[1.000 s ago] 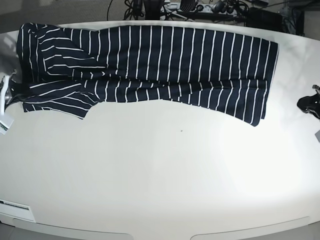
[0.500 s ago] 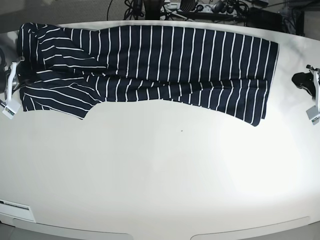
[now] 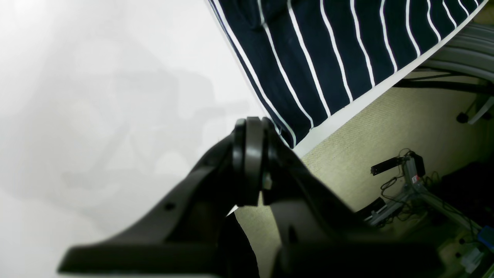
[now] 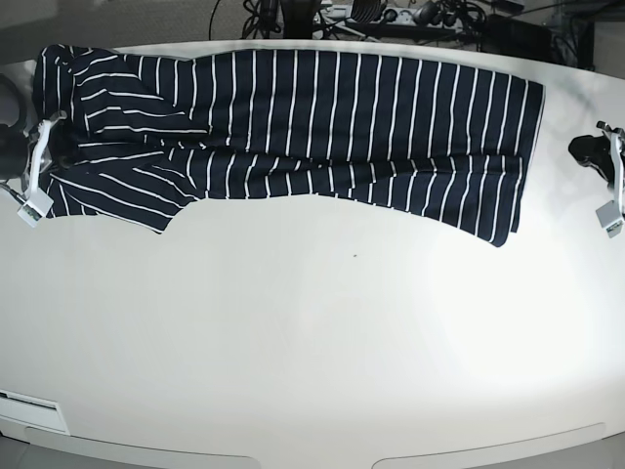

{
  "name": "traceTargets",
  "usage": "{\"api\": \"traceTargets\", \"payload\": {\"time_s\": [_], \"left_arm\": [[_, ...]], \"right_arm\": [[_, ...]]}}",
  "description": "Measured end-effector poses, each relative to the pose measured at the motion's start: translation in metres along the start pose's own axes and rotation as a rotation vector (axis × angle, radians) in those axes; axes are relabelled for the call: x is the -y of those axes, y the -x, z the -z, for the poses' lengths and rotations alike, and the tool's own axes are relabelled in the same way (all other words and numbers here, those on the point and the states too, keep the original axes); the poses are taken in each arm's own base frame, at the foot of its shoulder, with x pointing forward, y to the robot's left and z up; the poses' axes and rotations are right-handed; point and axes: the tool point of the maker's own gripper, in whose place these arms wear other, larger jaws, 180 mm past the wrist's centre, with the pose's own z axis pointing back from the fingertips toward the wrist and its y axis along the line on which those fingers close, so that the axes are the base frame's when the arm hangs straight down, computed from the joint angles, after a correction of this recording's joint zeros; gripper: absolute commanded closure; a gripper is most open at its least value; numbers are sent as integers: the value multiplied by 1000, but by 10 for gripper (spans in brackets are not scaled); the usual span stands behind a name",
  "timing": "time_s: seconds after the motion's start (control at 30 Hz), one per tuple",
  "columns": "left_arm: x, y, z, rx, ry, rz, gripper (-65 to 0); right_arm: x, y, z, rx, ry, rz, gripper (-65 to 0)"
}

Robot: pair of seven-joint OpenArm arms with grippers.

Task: Fold the T-shirt properly
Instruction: 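Release and regrasp the ends of the folded edge with both grippers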

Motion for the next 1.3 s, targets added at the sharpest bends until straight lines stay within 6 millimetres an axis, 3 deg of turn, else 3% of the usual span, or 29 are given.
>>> {"api": "traceTargets", "payload": {"time_s": [0.1, 0.17, 0.27, 0.37, 0.5, 0.7, 0.8, 0.97, 1.2, 1.3], "left_arm": [[0, 0, 0, 0, 0, 0, -234], [0, -4, 0, 24, -3, 1, -331], [0, -30, 0, 155, -1, -8, -333], [-32, -48, 2, 207, -173, -57, -332], [-56, -74, 9, 321, -298, -142, -332], [-41, -69, 66, 330, -170, -252, -331], [-28, -76, 73, 353, -101, -254, -331], [2, -86, 72, 378, 54, -162, -331], [-23, -115, 35, 459, -54, -116, -331], [-35, -118, 22, 493, -101, -154, -331]], "right_arm": [[4, 4, 0, -18, 20, -5, -269], [5, 4, 0, -22, 25, -6, -315], [4, 1, 0, -7, 22, -6, -315], [3, -1, 0, 6, 18, -5, -315], [4, -1, 0, 4, 20, -5, -315], [4, -1, 0, 6, 22, -6, -315], [4, -3, 0, 16, 20, -5, -315], [4, -10, 0, 56, 22, -7, -315], [4, -12, 0, 69, 23, -7, -315], [4, -12, 0, 69, 23, -7, -315]]}}
